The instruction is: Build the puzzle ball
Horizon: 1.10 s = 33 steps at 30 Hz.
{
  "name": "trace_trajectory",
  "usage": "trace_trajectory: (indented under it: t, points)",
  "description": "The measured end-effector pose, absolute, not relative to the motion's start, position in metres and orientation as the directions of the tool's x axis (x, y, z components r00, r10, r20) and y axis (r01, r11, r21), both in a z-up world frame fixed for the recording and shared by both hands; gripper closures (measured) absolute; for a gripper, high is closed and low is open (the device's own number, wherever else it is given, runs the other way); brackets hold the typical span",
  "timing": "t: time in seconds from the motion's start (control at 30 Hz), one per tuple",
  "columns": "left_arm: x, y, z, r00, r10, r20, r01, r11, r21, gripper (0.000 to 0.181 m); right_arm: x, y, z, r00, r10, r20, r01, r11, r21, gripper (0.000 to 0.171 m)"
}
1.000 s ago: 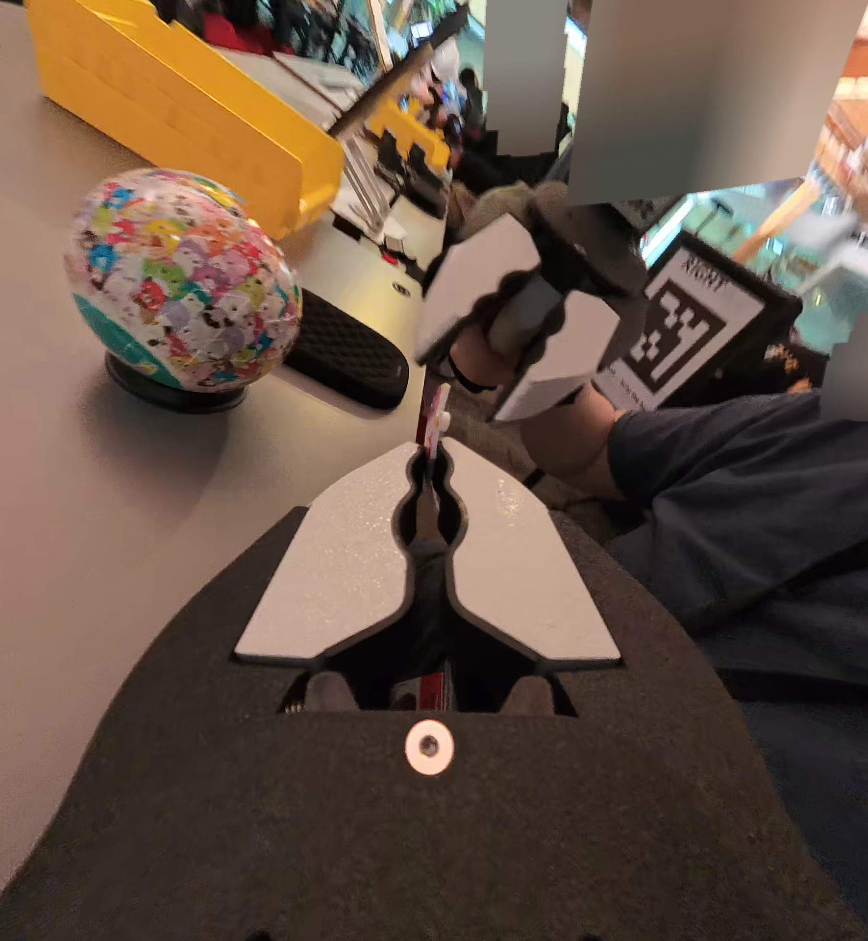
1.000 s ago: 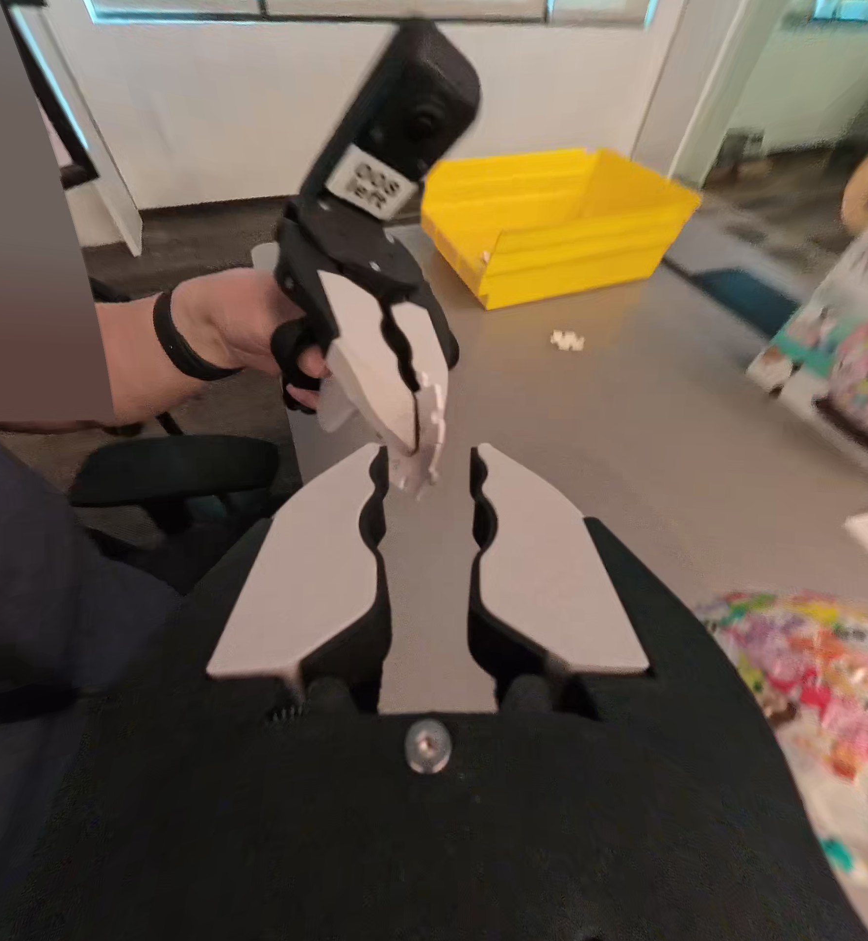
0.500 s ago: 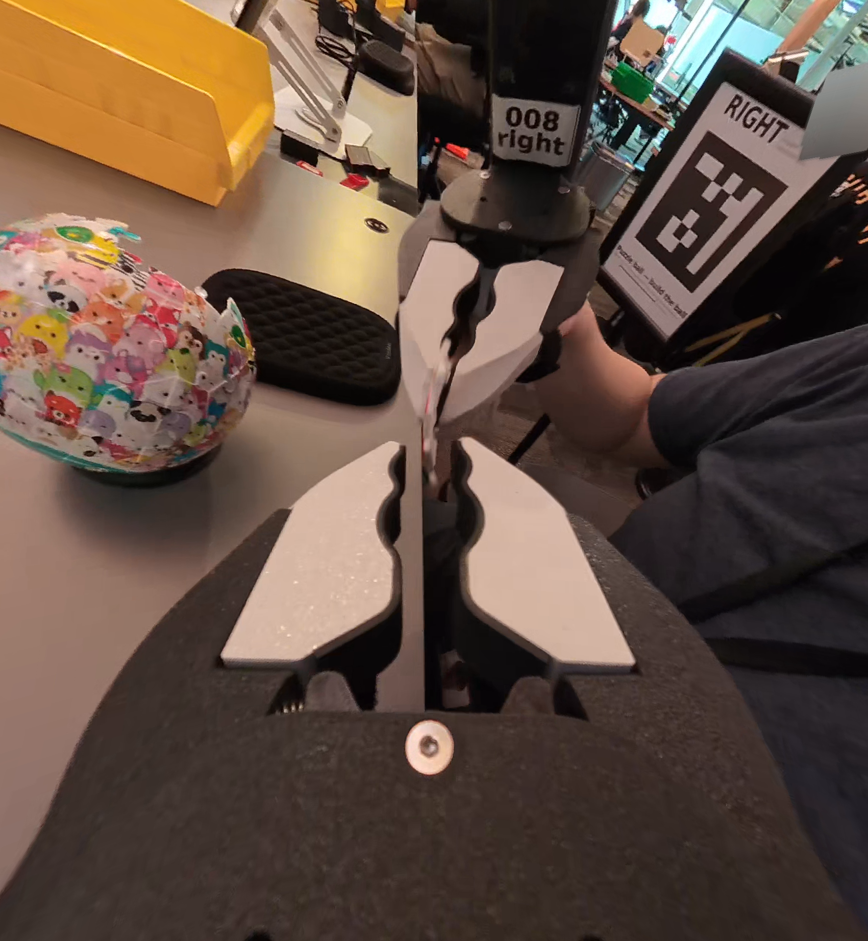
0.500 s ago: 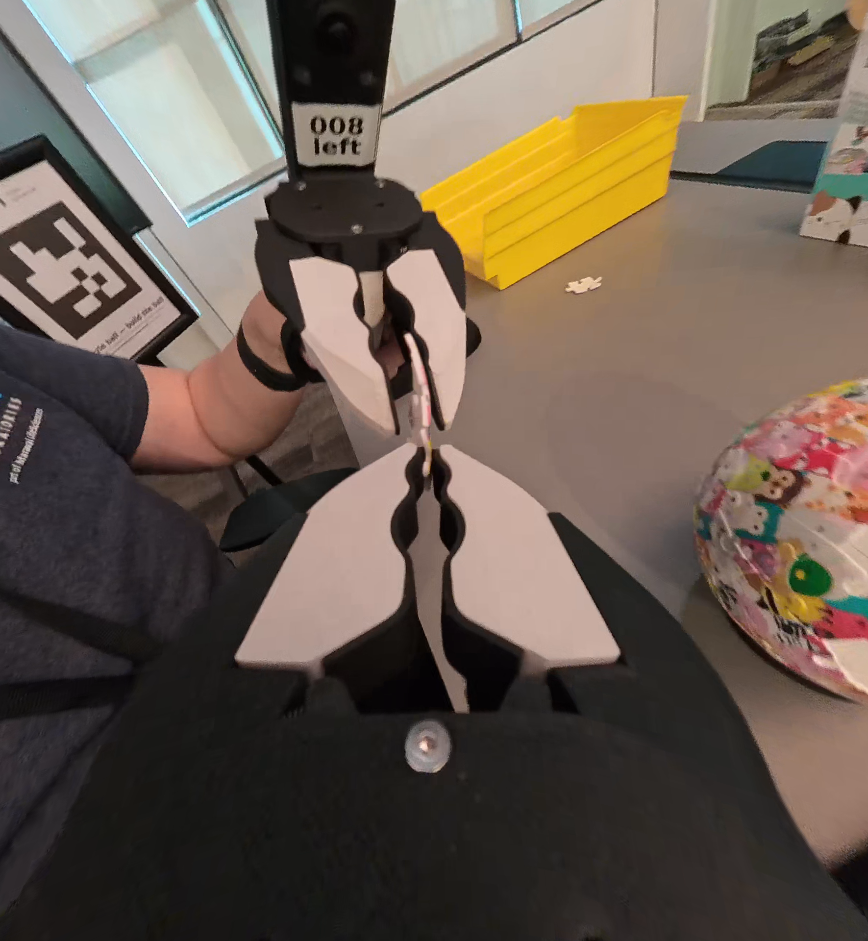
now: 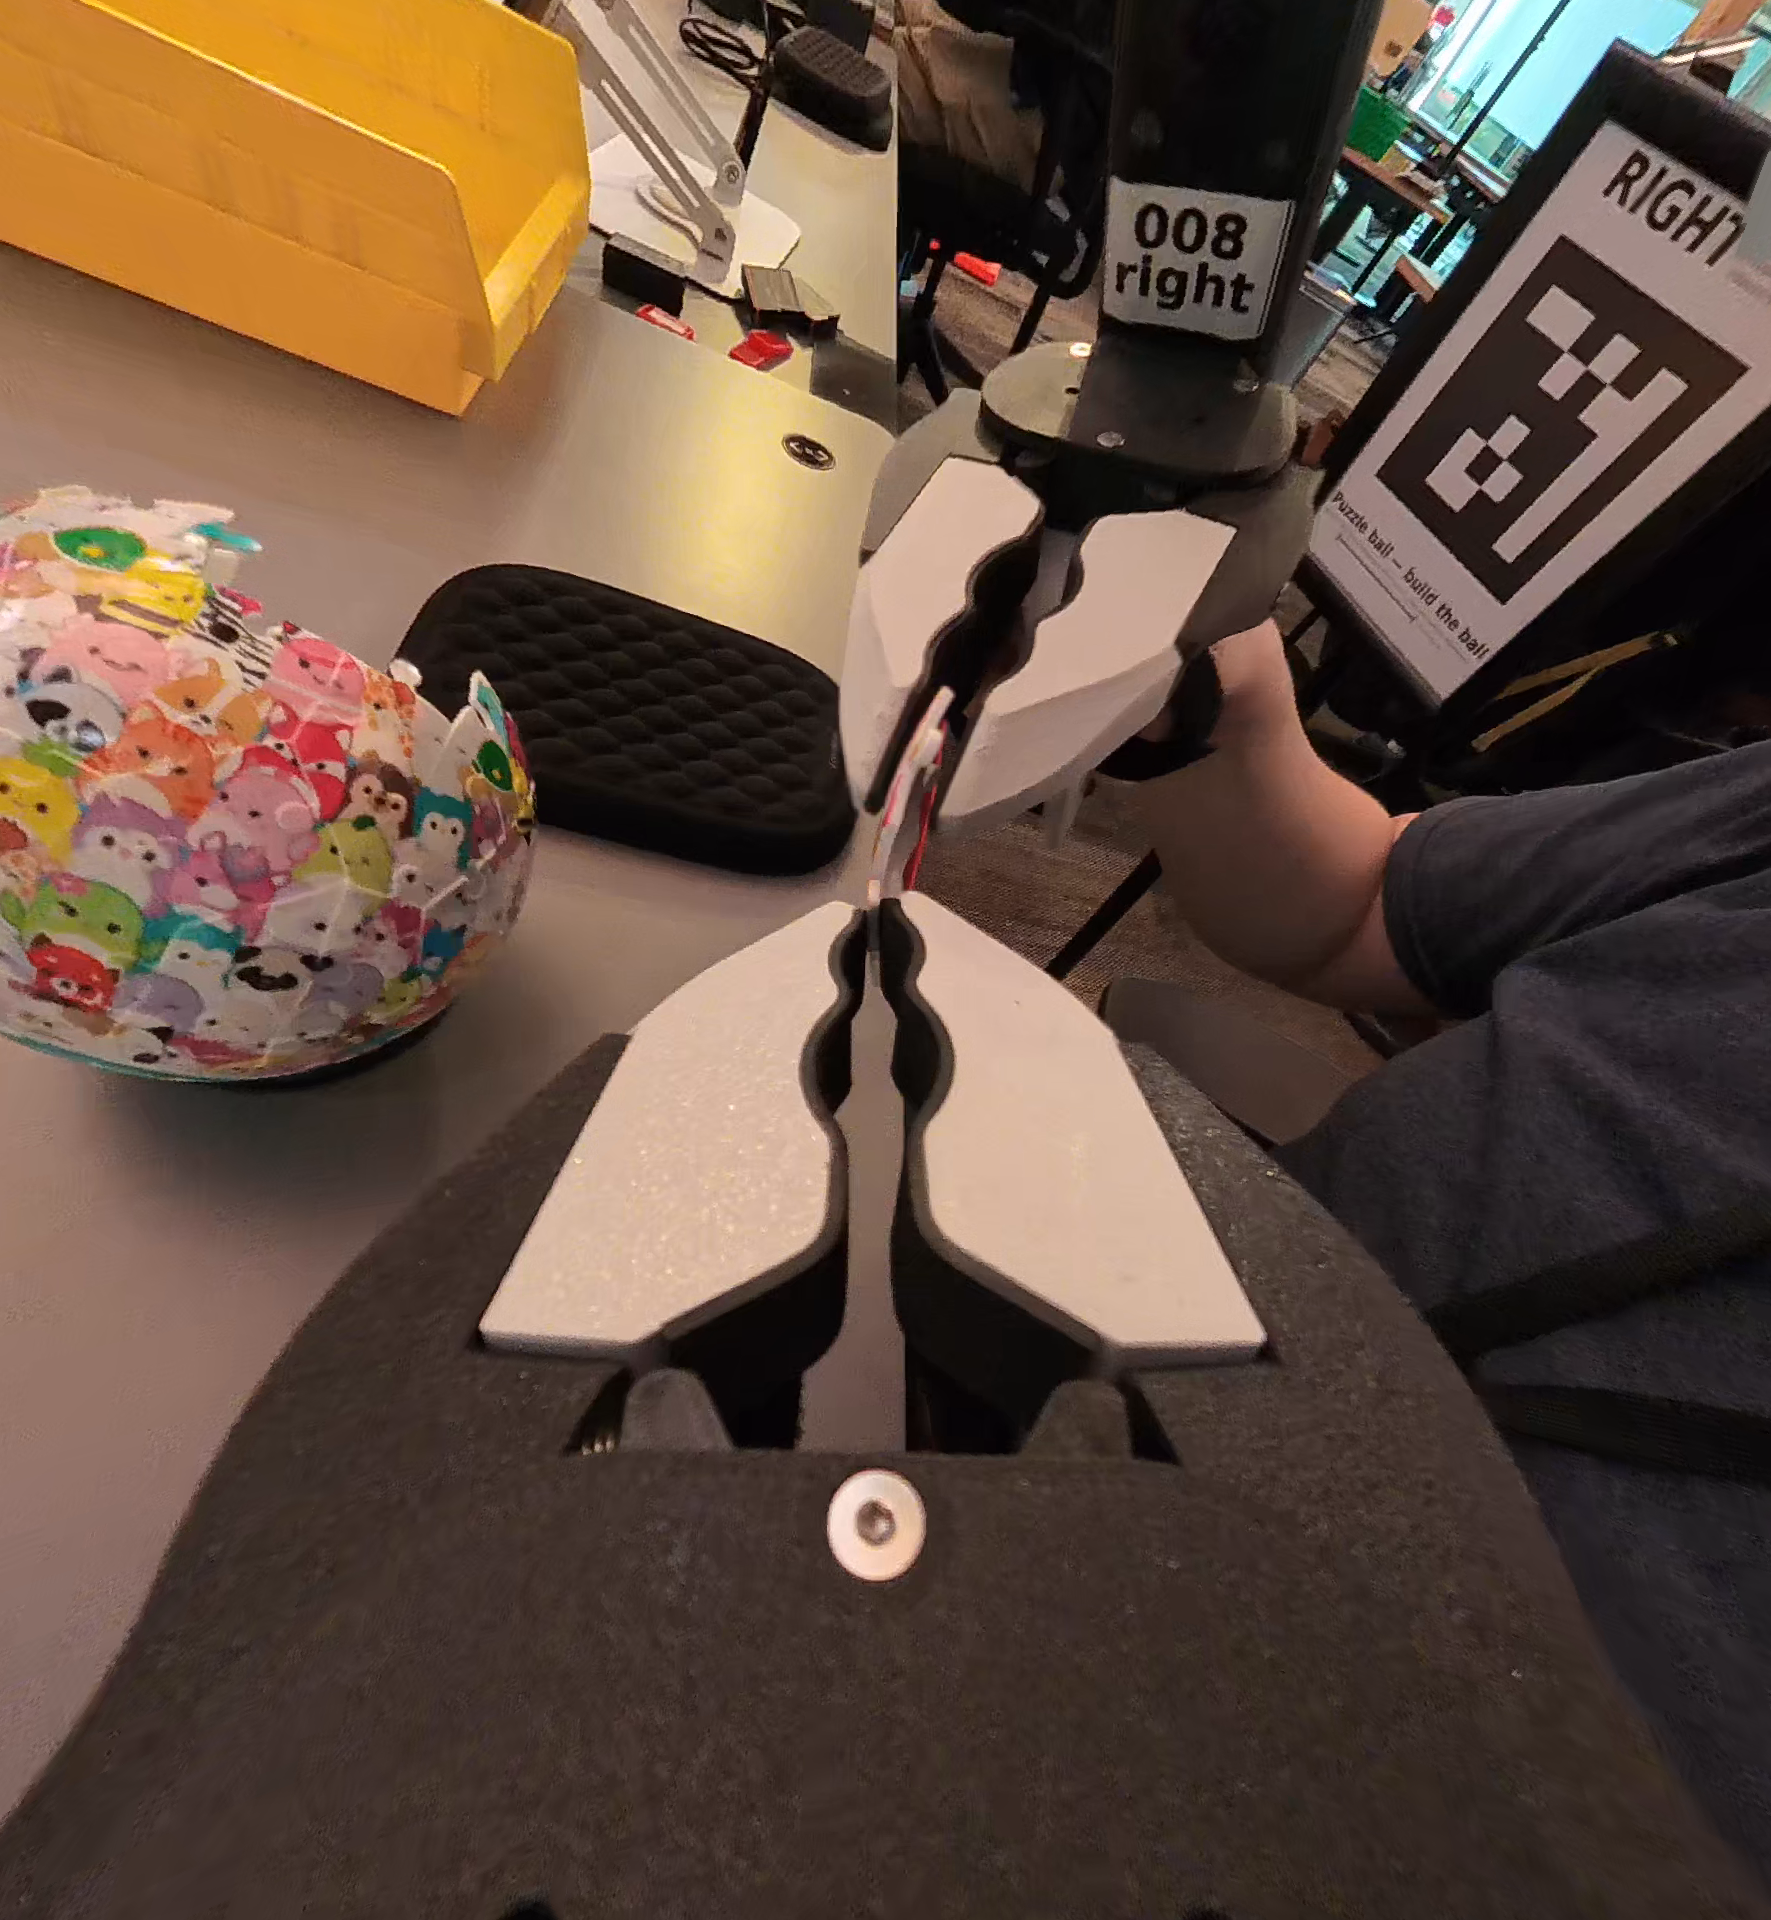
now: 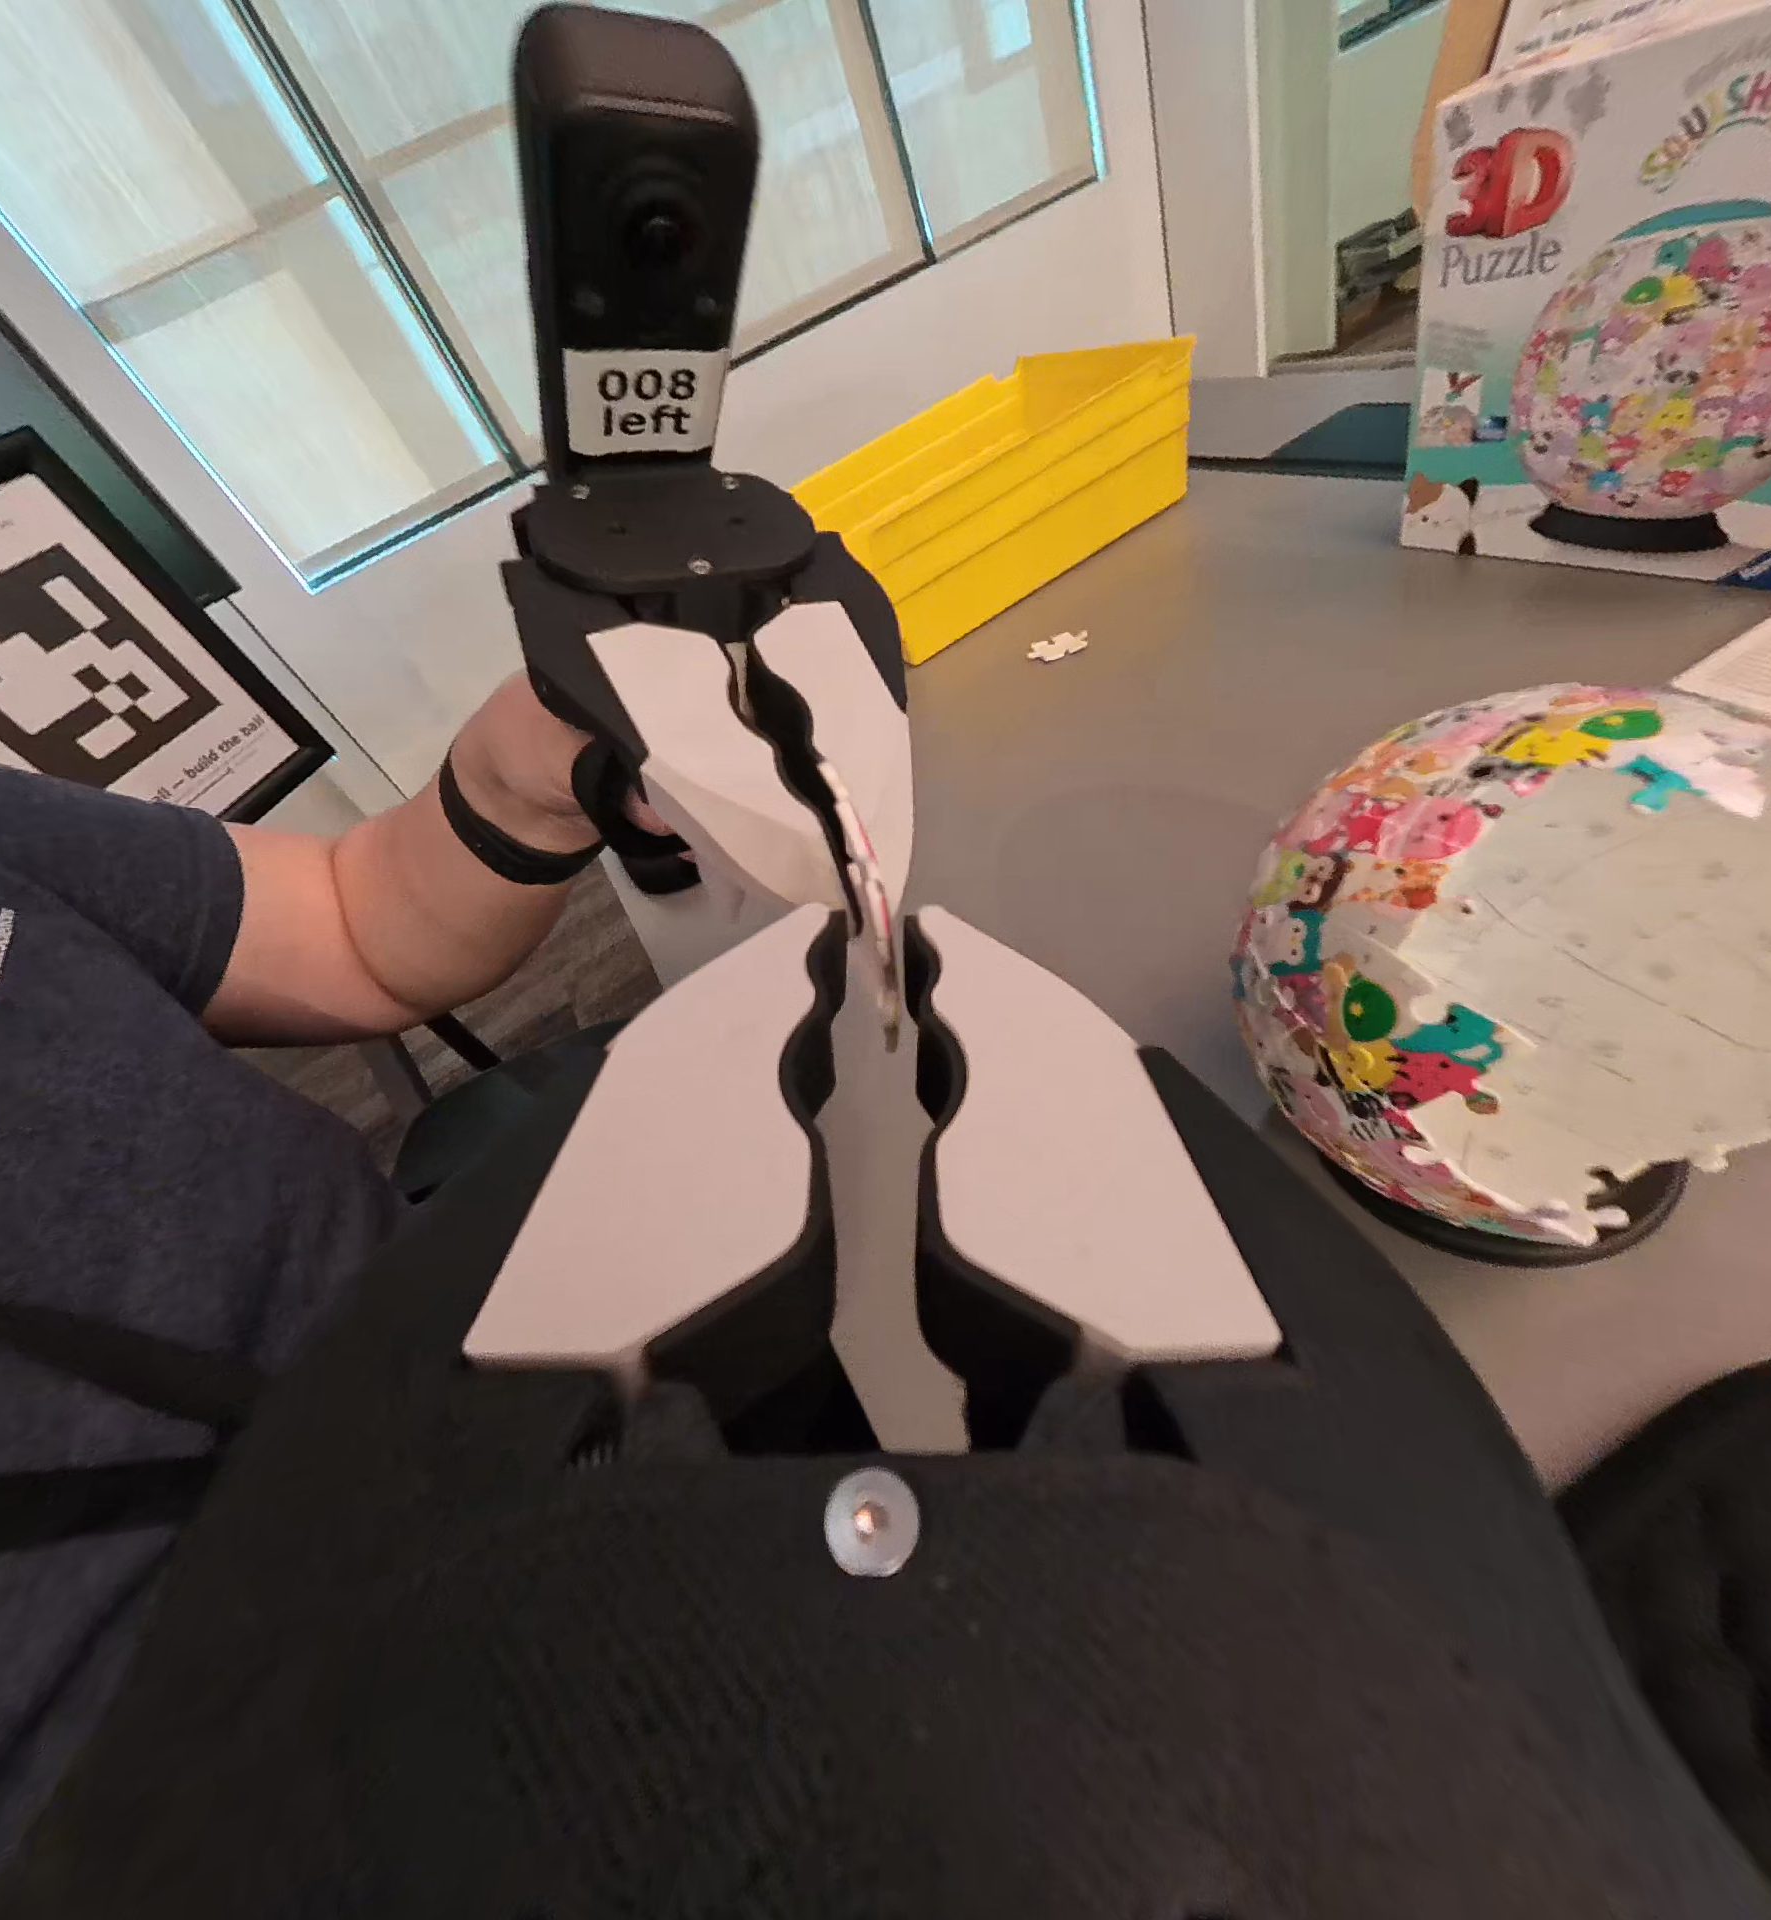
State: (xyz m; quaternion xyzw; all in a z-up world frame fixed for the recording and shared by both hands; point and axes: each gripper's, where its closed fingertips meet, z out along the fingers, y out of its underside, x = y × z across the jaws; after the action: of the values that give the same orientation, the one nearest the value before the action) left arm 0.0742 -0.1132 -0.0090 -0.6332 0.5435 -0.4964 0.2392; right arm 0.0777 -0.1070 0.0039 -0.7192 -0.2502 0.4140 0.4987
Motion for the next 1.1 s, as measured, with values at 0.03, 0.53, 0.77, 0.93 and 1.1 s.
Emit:
trace_trajectory:
  t: [0.03,0.53,0.77,0.93,1.1]
  points:
    - [0.077,-0.112,-0.009,-0.080,-0.927,0.366,-0.450,-0.294,-0.843,0.179,0.080,-0.105,0.002,0.543,0.764,-0.348,-0.044,-0.389,-0.920,0.160]
    - [0.100,-0.107,-0.017,-0.084,-0.926,0.368,-0.504,-0.279,-0.818,0.179,0.112,-0.098,-0.004,0.575,0.762,-0.298,0.018,-0.376,-0.926,0.148]
    - [0.108,-0.104,-0.027,-0.113,-0.906,0.408,-0.539,-0.289,-0.791,0.179,0.105,-0.097,-0.021,0.515,0.800,-0.308,0.085,-0.405,-0.911,0.164]
    - [0.105,-0.090,-0.015,-0.098,-0.951,0.295,-0.492,-0.211,-0.845,0.141,0.118,-0.095,-0.014,0.511,0.763,-0.395,-0.045,-0.435,-0.899,0.168]
    - [0.080,-0.036,-0.015,0.049,-0.999,0.015,-0.429,-0.035,-0.903,0.095,0.185,-0.070,-0.031,0.653,0.549,-0.523,-0.176,-0.562,-0.809,0.168]
